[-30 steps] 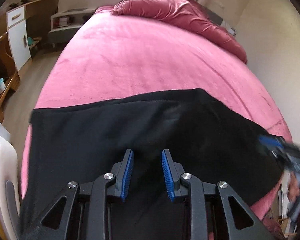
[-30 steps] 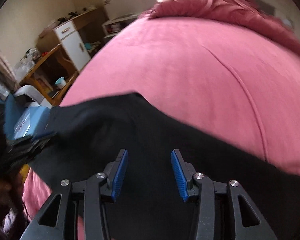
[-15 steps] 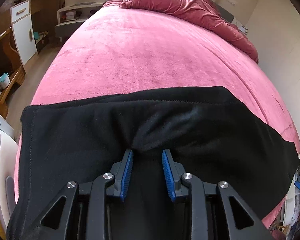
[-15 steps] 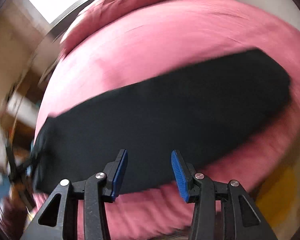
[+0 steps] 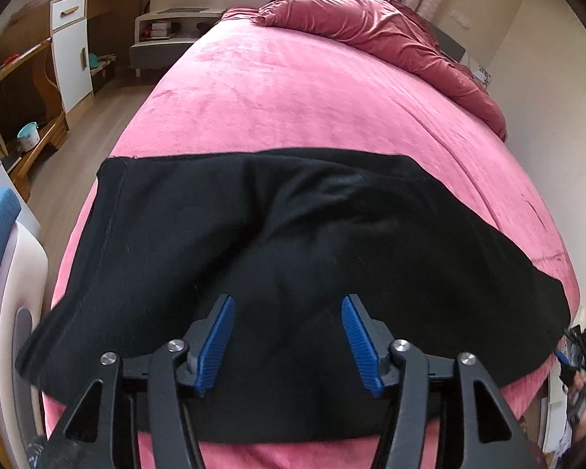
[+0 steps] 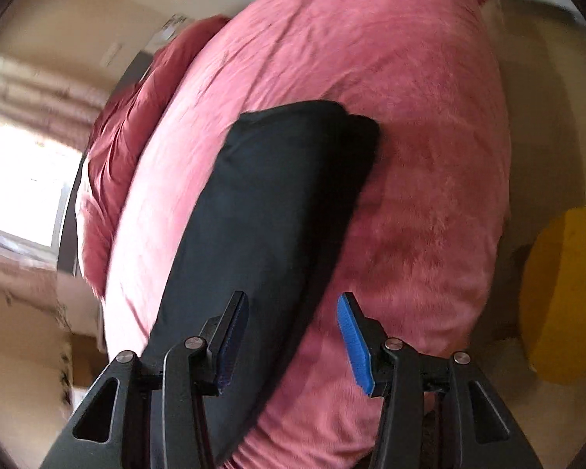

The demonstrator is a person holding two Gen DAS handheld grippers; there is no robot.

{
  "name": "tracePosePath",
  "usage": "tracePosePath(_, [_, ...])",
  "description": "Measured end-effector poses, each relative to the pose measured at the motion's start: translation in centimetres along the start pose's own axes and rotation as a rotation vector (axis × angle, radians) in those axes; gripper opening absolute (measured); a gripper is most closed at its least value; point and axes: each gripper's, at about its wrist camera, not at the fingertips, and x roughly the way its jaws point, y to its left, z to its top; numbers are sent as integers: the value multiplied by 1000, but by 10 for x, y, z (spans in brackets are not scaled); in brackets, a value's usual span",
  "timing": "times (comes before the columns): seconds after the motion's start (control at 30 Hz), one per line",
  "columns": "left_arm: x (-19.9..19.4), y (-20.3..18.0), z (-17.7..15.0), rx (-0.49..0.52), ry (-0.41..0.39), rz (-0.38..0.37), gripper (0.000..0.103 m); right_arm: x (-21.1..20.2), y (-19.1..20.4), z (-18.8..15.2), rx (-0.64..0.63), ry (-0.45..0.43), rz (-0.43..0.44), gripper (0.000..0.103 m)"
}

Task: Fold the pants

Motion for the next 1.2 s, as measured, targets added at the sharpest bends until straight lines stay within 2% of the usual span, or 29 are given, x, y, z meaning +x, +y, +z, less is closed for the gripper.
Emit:
tracePosePath(0.17, [-10,-14,-13,44,5,-8,60,9,-20,16,89,-44,45,49])
tracePosePath(0.23, [-10,-21,-17,65,11,-2,70,14,-24,26,100,-55,58,49])
tracePosePath(0.33, [-9,-28,-23,70,20,-8,74,23,-22,36,87,-61,53,49])
tracePosePath(0.4, [-7,-32,-29,71,33,6,79,28,-15,43,59,-60,29,41])
tracePosePath(0.47, [-6,-35,-33,85,31,20,79,32,-12,50,33,-45,12,35])
tracePosePath(0.5, [-5,-37,-34,101,28,38,79,32,-10,53,12,-38,1,25])
tracePosePath(0.57, [-2,-40,-35,119,39,56,79,33,7,57,-50,-38,-14,16])
tracePosePath(0.73, [0,-47,-38,150,45,89,79,17,54,57,-224,-58,9,14])
tracePosePath(0.83, [-3,-47,-39,124,32,91,79,3,86,47,-345,-61,38,14])
tracePosePath(0.93, [-3,-40,-39,55,53,37,78,-7,126,28,-483,-47,82,14])
tracePosePath(1.03, [-3,-33,-38,9,69,-11,78,-11,166,-2,-613,-12,132,14])
tracePosePath(1.2, [-11,-30,-38,10,42,-17,79,-1,217,-71,-792,97,213,14])
